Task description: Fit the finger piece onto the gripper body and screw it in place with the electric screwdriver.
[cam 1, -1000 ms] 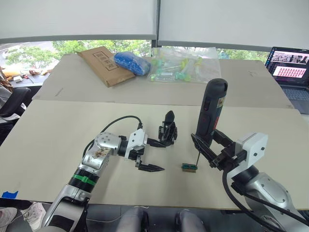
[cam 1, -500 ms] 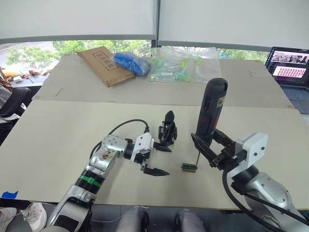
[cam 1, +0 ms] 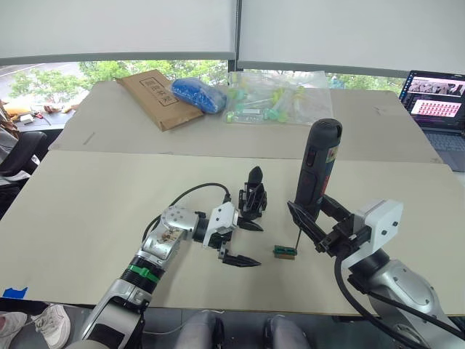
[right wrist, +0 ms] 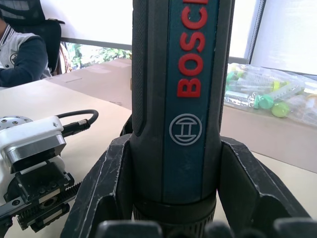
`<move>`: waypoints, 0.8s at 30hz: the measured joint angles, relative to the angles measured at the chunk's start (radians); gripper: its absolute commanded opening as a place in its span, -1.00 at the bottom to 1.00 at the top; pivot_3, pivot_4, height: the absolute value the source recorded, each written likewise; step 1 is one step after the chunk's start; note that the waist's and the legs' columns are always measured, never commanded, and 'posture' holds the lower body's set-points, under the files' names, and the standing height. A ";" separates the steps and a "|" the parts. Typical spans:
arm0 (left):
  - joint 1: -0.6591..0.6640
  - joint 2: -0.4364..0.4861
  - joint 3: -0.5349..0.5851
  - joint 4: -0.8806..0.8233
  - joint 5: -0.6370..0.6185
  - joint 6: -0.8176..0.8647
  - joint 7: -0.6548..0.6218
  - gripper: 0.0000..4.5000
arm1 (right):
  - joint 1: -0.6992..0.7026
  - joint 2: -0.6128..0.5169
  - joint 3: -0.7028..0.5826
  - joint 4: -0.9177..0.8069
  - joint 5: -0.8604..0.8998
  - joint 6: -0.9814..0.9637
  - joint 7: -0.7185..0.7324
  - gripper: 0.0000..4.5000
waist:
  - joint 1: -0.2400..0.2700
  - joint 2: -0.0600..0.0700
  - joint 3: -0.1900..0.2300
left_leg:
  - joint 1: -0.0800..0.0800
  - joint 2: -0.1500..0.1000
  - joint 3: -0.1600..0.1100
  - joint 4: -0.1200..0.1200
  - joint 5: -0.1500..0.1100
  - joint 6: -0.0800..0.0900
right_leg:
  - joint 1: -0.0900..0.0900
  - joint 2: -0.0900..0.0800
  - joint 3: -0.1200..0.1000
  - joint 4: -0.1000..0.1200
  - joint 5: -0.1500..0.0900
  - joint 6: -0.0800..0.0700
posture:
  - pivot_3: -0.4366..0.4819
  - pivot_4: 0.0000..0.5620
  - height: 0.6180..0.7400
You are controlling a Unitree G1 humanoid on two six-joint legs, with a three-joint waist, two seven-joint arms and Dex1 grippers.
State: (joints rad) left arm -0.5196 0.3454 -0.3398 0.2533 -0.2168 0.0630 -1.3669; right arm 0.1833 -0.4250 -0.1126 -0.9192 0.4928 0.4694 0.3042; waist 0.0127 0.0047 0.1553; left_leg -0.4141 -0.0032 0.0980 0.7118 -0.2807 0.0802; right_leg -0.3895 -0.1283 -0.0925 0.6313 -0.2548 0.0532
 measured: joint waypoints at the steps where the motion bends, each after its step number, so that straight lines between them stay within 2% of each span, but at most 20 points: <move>1: 0.000 -0.001 -0.001 0.000 0.001 0.000 0.000 1.00 | 0.002 0.000 0.000 0.000 0.000 0.000 0.000 -0.13 | 0.000 0.000 0.000 | 0.000 0.000 0.000 0.000 0.000 0.000 | 0.000 0.000 0.000 0.000 0.000 0.000 | -0.05 -0.47 1.00; 24: -0.004 -0.020 -0.009 0.000 0.017 0.000 0.010 1.00 | 0.018 0.005 0.003 0.000 -0.019 -0.001 0.019 -0.13 | 0.000 0.000 0.000 | 0.000 0.000 0.000 0.000 0.000 0.000 | 0.000 0.000 0.000 0.000 0.000 0.000 | -0.05 -0.47 1.00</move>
State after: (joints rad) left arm -0.5235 0.3254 -0.3490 0.2537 -0.1995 0.0633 -1.3574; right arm 0.2011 -0.4196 -0.1094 -0.9191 0.4743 0.4682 0.3232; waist 0.0128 0.0047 0.1553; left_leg -0.4141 -0.0031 0.0980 0.7119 -0.2807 0.0802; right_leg -0.3895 -0.1283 -0.0924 0.6312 -0.2548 0.0532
